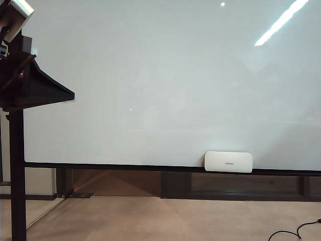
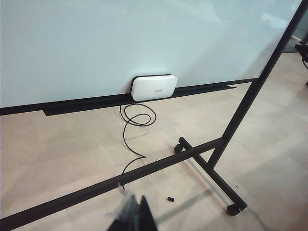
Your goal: Reach to the right to find the marker pen, pick it up, and write the number 19 on the whiteboard.
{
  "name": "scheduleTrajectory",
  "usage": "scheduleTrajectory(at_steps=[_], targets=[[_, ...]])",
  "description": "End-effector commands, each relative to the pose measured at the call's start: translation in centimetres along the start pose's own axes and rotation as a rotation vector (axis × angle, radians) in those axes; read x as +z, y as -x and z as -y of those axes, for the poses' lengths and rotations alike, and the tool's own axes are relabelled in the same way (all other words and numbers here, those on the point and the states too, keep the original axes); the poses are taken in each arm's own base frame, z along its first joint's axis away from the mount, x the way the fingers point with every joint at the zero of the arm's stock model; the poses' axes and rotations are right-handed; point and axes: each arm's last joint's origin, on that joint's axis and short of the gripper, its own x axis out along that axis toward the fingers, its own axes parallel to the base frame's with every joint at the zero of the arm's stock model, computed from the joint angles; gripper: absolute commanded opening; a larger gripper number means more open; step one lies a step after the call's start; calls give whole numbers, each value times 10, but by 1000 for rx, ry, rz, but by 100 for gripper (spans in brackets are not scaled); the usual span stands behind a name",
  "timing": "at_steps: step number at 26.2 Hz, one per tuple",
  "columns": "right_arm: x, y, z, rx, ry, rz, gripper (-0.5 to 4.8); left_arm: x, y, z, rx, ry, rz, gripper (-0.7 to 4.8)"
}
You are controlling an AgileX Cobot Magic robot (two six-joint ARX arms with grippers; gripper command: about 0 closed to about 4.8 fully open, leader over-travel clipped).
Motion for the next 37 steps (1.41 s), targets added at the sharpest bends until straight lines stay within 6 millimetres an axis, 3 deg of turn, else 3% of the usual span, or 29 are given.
scheduleTrajectory(at_steps=[1,12,37], targets=[[11,-4,0,4,22,24,233,3,-1,0,2,-9,13,-5],[15,-17,-5,3,27,33,230,3,-1,0,10,-8,10,-5],[8,-22,-7,-44,33,32,228,3,-1,0,8,-8,10,-5]])
